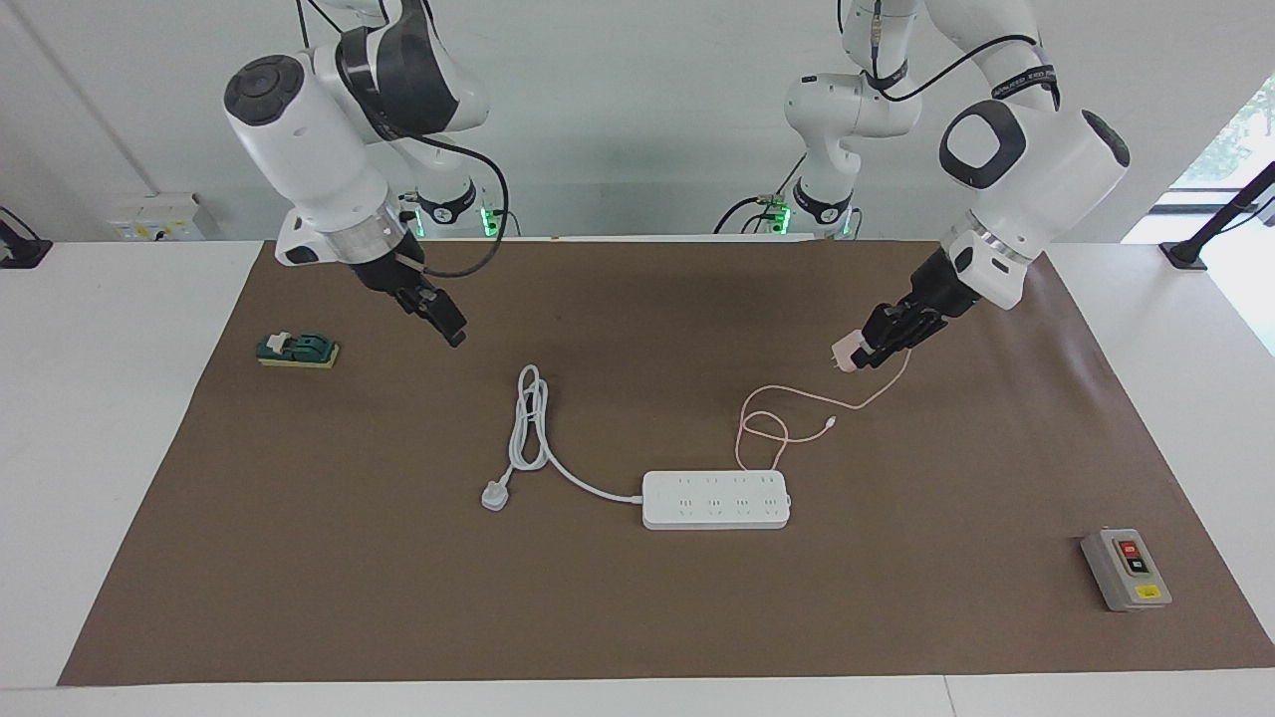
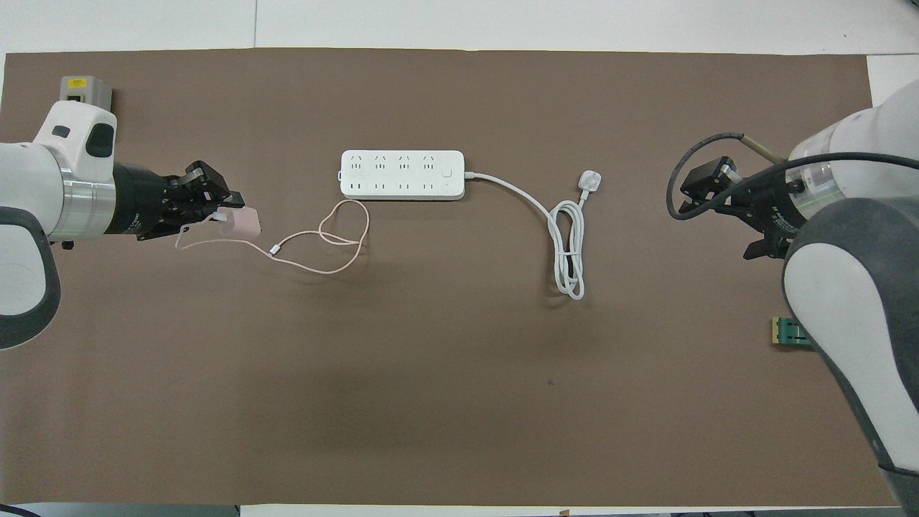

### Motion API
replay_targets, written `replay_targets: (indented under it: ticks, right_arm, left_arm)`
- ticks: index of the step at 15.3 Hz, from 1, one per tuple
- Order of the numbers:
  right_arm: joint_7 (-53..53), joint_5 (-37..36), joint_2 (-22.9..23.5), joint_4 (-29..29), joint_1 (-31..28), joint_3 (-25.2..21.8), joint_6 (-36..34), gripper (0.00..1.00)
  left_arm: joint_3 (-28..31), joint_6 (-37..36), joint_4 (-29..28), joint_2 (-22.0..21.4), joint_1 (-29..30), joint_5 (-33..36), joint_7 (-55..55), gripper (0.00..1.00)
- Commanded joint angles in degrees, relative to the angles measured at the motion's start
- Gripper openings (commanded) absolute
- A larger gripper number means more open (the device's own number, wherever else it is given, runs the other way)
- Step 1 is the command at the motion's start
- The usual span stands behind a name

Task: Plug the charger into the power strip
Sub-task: 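Pull the charger back with the left gripper while the right gripper withdraws, then swing the left gripper with the charger to the power strip's end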

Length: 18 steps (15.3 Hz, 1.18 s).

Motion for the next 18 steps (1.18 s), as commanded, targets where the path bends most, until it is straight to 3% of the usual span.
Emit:
replay_targets:
  ticks: [1,6,10,13,15,18]
  right_arm:
    - [-1.5,-1.1,-0.2,-0.2,-1.4,0.2,-1.7,1.00]
    - [-1.5,-1.0,0.9,1.8,-1.3,0.9,-1.9,1.00]
    - [-2.4,-0.9,0.9,1.9,-1.5,0.4,-2.7,1.00]
    - [-14.6,-0.4,0.8,2.4,-1.8,-1.9,-2.9,1.00]
    - [-23.8,-0.3,1.0,2.4,-2.0,-2.8,-3.7,1.00]
    - [-29.3,-0.3,1.8,2.8,-2.0,-5.1,-4.9,1.00]
  left_arm:
    - [0.4,-1.7,1.0,-0.3,-1.4,2.4,-3.9,0.00]
    - [0.7,-2.6,1.2,-0.3,-1.1,2.6,-5.1,0.00]
    - [0.5,1.8,1.5,0.3,-1.5,9.0,-19.4,0.00]
    - [0.6,-0.5,2.8,0.5,-1.5,9.8,-24.4,0.00]
    - [0.3,-2.6,4.0,0.6,-2.8,15.8,-31.8,0.00]
    - [0.2,-2.9,4.1,0.6,-3.2,16.4,-39.0,0.00]
